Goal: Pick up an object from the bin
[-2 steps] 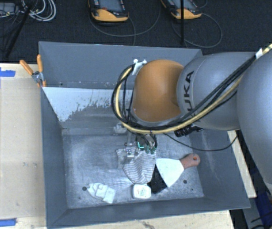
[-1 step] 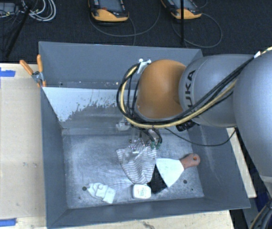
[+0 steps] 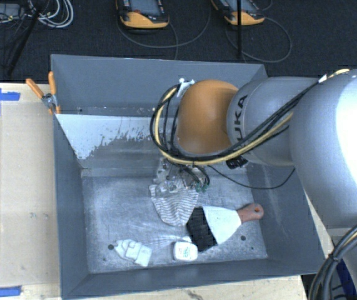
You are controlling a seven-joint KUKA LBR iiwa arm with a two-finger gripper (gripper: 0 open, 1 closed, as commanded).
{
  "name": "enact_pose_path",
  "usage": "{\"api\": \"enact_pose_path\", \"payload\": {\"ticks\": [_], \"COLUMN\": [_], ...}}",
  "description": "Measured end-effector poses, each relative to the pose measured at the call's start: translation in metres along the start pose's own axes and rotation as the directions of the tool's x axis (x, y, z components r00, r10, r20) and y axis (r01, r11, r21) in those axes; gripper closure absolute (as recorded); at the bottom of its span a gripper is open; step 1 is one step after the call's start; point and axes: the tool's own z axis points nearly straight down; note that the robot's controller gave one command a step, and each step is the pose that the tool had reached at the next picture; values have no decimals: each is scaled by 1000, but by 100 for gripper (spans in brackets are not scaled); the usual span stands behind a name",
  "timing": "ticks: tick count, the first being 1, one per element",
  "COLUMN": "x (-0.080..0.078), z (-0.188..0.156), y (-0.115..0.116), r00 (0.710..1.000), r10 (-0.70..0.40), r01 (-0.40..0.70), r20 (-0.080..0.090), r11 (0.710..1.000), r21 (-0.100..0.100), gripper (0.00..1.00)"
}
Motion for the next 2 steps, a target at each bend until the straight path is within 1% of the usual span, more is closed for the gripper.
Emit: {"api": "enact_pose_path", "payload": {"ticks": [1, 2], "x": [0, 19], "z": [0, -190], "y": [0, 23], "r00": [1000, 997], "r10": [0, 80], "r01": [0, -80], "r20": [1, 10], "r11": [1000, 997], "r21": [0, 0], "gripper": [100, 100]}}
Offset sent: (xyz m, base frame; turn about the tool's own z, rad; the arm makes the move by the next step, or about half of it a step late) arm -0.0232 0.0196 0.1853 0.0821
